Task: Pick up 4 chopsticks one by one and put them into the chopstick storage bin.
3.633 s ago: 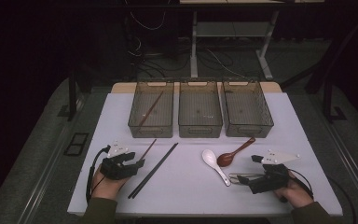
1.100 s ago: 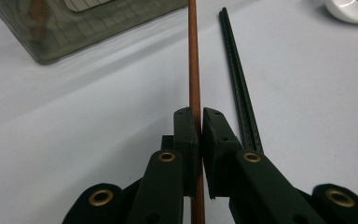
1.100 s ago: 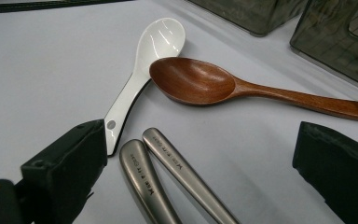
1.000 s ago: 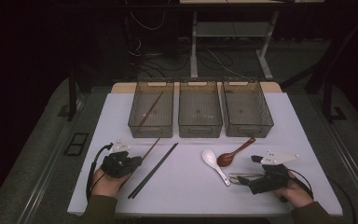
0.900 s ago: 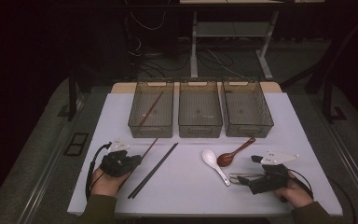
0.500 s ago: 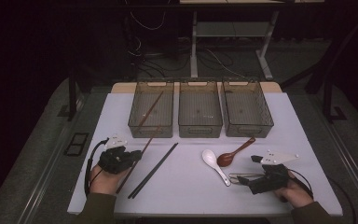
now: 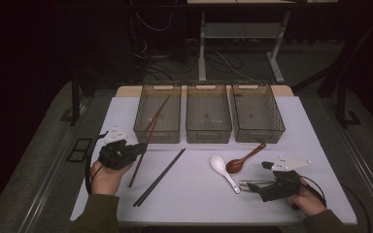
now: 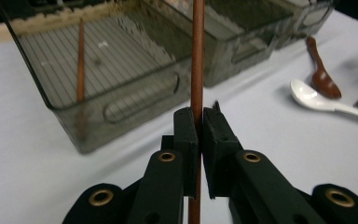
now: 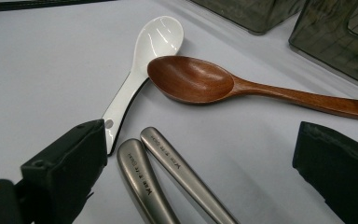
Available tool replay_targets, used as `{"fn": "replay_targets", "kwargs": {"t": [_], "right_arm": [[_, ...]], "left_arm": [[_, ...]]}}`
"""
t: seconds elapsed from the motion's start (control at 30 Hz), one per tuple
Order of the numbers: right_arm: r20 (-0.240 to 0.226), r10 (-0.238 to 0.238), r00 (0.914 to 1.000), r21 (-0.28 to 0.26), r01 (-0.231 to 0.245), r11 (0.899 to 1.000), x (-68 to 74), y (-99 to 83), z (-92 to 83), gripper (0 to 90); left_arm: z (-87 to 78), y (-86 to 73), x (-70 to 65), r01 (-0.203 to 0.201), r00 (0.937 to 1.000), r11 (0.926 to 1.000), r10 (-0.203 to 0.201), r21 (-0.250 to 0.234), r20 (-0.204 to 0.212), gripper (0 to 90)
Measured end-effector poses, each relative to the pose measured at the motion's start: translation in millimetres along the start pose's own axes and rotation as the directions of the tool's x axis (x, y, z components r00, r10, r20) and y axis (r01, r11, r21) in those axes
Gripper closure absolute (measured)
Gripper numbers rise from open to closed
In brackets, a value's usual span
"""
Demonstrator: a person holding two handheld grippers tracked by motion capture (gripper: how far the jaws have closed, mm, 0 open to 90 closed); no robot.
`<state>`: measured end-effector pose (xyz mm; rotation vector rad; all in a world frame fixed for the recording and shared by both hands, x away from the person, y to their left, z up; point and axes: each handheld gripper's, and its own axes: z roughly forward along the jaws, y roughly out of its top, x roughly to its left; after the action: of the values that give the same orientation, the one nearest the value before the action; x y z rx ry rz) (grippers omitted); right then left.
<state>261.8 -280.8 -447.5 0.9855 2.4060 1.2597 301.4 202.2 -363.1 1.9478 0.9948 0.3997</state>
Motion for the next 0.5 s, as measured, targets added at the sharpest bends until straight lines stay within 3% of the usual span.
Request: {"fn": "replay_targets", "kwargs": {"t": [0.2, 0.5], "right_arm": [[0.001, 0.001, 1.0000, 0.002, -0.001, 1.000, -0.2, -0.1, 0.2, 2.9], [-0.001, 0.006, 1.0000, 0.002, -0.006, 1.000, 0.0, -0.1, -0.2, 2.9]], "left_arm": [[3.9, 17.6, 8.8, 0.001, 1.0000, 0.9993, -0.001, -0.037, 0.007, 84.1], [16.9, 45.9, 21.1, 0.000, 0.9998, 0.9989, 0.001, -0.048, 0.022, 84.1]]}}
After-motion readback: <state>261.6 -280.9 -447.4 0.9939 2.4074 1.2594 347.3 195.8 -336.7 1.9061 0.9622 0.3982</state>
